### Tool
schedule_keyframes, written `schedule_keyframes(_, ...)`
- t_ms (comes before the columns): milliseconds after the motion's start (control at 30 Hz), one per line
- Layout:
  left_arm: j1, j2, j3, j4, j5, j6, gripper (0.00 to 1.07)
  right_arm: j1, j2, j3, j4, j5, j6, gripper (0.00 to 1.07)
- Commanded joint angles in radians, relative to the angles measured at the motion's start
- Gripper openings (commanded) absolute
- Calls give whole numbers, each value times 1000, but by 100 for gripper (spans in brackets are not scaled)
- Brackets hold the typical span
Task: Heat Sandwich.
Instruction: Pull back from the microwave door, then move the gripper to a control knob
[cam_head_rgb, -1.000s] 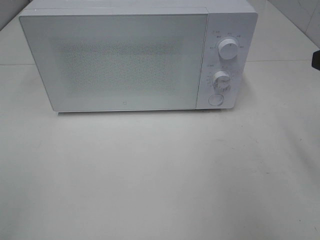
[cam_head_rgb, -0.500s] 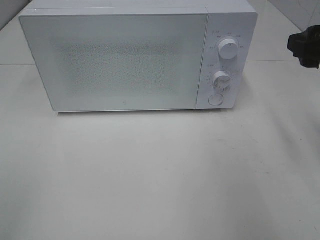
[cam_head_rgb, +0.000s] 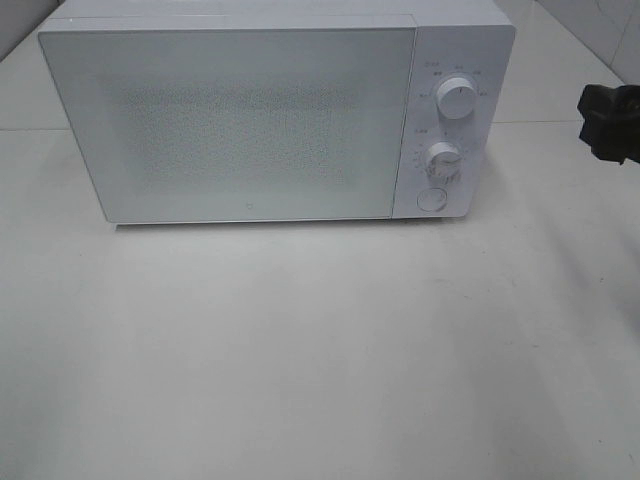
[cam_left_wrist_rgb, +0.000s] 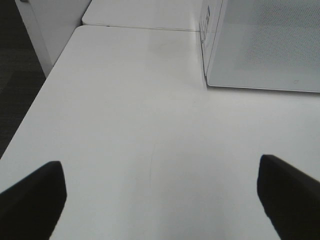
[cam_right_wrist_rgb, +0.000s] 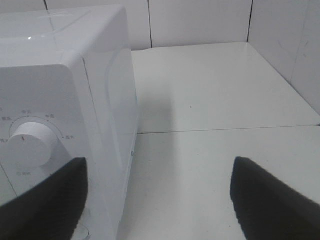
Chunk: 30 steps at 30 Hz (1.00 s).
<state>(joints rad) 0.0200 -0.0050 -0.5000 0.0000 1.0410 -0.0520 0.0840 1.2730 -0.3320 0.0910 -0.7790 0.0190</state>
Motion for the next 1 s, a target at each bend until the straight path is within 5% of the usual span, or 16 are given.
schedule_keyframes(33,2,-26,3,0,-5,0,98,48,23,33,50,-102,-39,76)
schedule_keyframes(633,2,-26,3,0,-5,0,98,478,265,52,484,-434,-261,76)
schedule_keyframes(1000,2,-26,3,0,-5,1,98,647,358,48,666,-521,-260,76)
